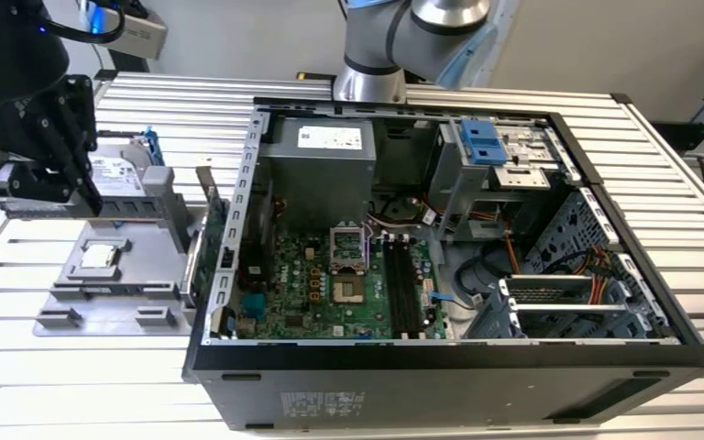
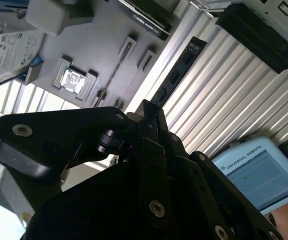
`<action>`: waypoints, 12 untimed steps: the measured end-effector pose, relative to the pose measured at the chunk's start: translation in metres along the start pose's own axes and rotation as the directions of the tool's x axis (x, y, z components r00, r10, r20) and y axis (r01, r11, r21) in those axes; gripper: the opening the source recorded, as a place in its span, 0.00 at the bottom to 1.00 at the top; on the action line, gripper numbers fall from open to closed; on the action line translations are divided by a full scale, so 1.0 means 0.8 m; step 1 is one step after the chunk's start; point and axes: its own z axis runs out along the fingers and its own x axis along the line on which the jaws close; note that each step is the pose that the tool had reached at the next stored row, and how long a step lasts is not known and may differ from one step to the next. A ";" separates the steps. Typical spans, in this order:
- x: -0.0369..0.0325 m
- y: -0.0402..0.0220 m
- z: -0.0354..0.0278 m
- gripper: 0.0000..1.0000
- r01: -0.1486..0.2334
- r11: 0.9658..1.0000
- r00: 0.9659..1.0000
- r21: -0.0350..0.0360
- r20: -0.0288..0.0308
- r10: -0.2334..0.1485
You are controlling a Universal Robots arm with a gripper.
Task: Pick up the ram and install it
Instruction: 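Pick up the ram and move it above insertion slot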
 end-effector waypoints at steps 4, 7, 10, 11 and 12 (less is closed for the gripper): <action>-0.0005 -0.0057 0.0000 0.00 0.008 1.000 1.000 0.000 0.000 -0.008; -0.0012 -0.0101 -0.0002 0.00 0.009 1.000 1.000 0.000 0.000 -0.009; -0.0016 -0.0112 -0.0024 0.00 0.011 1.000 1.000 -0.001 -0.001 -0.011; -0.0017 -0.0115 -0.0044 0.00 0.012 1.000 1.000 -0.001 -0.001 -0.012; -0.0019 -0.0118 -0.0071 0.00 0.012 1.000 1.000 -0.001 -0.001 -0.012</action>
